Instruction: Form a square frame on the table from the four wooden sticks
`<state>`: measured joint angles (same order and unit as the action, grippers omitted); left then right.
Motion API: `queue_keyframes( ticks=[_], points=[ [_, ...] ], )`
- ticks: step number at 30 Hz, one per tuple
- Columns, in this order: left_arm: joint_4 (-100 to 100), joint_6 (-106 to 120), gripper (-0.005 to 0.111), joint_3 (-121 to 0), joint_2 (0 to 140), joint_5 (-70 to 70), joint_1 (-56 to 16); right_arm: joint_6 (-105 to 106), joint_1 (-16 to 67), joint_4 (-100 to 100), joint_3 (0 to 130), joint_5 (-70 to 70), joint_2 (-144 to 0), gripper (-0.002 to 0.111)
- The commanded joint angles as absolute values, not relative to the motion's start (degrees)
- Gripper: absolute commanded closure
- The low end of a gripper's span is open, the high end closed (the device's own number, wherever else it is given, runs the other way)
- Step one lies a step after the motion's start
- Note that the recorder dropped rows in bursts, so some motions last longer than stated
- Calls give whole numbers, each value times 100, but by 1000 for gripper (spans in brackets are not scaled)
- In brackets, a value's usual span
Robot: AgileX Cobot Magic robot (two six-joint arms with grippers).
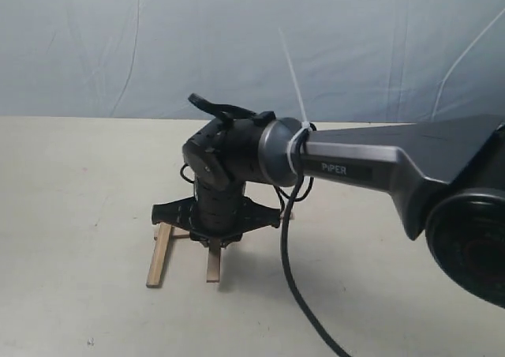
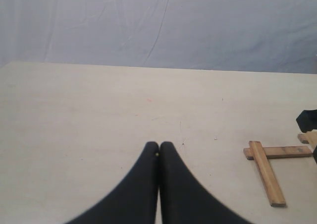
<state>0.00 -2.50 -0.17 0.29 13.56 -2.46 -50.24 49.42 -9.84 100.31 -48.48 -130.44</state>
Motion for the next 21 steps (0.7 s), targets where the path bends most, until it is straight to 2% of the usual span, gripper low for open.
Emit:
queue_keyframes(
  ticks=[1, 13, 19, 21],
  points=[
    [34, -244, 107, 0, 0, 1372, -245, -5111, 4942, -1042, 10100, -4710, -13185, 108],
    [34, -244, 107, 0, 0, 1372, -245, -5111, 4930, -1112, 10618, -4971, -13578, 108],
    [34, -244, 107, 0, 0, 1372, -245, -4866, 4810, -1625, 11264, -5572, -13184, 108],
    [34, -244, 107, 0, 0, 1372, -245, -4500, 4519, -1628, 11400, -5865, -12909, 108]
  ],
)
